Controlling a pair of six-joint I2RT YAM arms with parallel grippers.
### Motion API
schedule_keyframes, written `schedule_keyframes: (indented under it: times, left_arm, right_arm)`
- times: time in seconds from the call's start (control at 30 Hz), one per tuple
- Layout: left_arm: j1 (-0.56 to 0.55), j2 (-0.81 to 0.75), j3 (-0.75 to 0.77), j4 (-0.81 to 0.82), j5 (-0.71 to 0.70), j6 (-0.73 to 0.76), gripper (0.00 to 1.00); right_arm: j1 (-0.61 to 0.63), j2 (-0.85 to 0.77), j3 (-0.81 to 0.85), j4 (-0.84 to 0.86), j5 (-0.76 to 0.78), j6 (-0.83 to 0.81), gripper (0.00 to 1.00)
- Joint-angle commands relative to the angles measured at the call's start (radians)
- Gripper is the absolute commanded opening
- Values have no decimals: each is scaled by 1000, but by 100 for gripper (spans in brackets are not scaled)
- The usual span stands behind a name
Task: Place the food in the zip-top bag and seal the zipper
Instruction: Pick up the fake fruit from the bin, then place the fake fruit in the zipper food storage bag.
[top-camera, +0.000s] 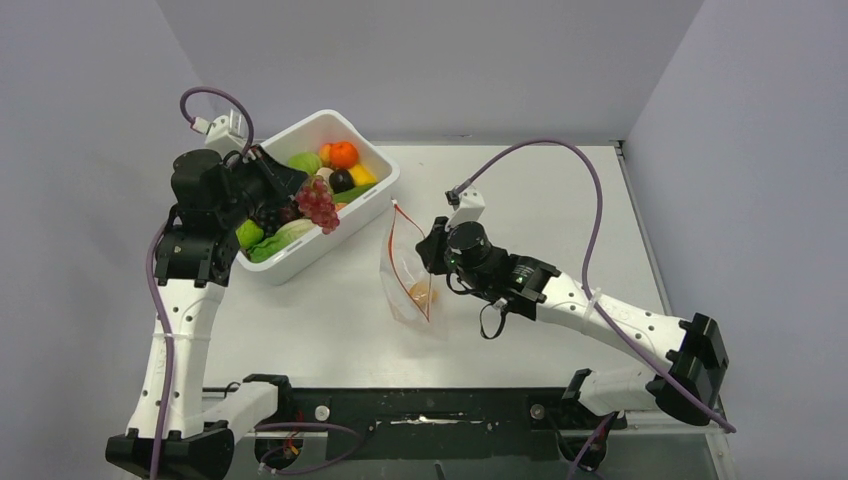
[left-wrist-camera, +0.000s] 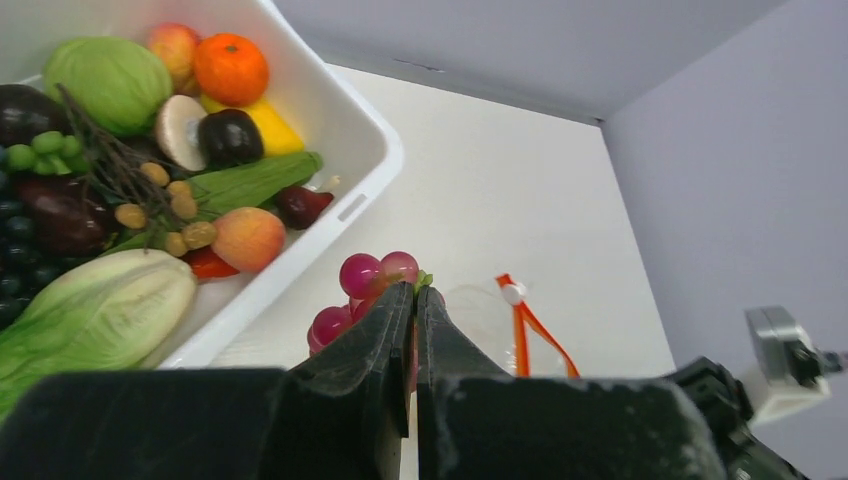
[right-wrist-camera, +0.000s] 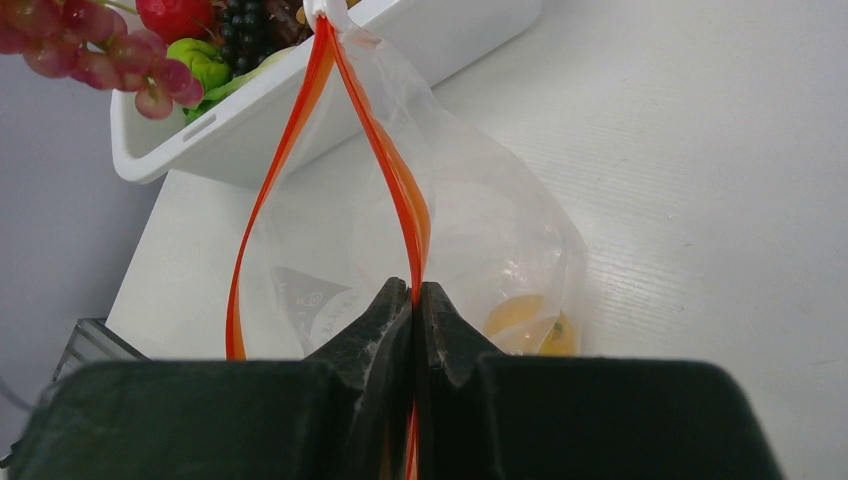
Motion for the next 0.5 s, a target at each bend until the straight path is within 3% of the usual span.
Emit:
schedule_keyframes:
  times: [0.0, 0.2, 0.47]
  left_arm:
    - [-30, -53, 32, 56, 109, -49, 0]
    - [-37, -102, -61, 200, 319, -220, 0]
    - [-48, -148, -161, 366, 418, -397, 0]
  right_arm:
    - [3, 26, 69, 88, 21, -4, 0]
    - [4, 67, 90, 125, 14, 7, 0]
    - [3, 97, 109, 138, -6, 9, 0]
